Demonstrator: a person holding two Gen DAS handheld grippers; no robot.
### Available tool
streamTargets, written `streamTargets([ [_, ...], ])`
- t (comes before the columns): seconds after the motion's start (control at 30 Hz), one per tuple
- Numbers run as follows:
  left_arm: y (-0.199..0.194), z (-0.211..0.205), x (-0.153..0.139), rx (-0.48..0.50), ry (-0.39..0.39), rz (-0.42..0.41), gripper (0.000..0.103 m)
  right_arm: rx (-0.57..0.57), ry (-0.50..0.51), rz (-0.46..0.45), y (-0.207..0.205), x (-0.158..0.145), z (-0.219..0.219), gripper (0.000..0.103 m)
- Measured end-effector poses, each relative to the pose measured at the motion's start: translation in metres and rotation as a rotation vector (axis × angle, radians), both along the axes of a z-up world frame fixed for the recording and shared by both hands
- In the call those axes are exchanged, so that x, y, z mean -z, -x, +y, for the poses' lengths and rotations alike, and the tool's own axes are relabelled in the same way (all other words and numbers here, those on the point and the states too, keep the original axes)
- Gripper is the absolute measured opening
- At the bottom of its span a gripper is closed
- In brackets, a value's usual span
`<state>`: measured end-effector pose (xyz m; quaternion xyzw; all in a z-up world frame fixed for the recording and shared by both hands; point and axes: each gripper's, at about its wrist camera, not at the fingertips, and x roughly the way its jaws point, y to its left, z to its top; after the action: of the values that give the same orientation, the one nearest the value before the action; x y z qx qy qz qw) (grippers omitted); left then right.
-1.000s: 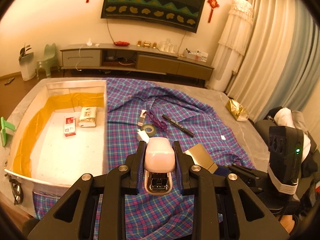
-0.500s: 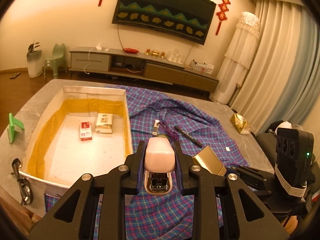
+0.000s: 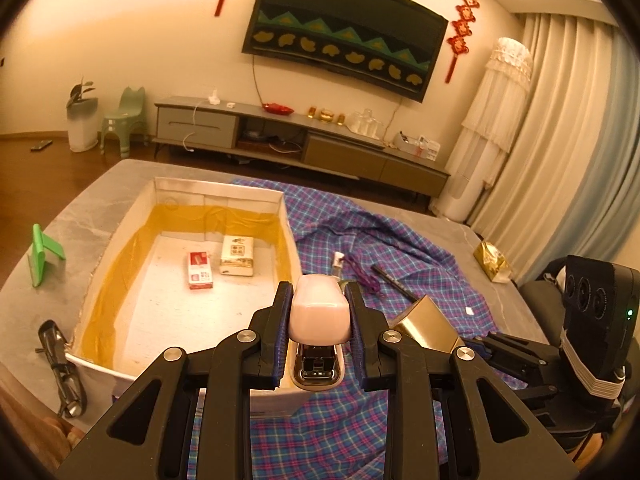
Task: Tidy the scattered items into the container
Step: 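Carry the stapler and gold box toward the cardboard box with both tools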
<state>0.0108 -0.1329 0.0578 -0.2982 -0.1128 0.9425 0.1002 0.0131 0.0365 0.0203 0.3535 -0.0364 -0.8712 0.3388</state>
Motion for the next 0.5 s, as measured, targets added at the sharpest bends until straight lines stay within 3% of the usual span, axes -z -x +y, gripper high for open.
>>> streamTargets([
  [0.5,0.009,-0.034,0.002,-0.041,0.020,-0.004,0.026,-0.071,-0.051,0.018,0.007,-0.007,-0.039,0.054],
])
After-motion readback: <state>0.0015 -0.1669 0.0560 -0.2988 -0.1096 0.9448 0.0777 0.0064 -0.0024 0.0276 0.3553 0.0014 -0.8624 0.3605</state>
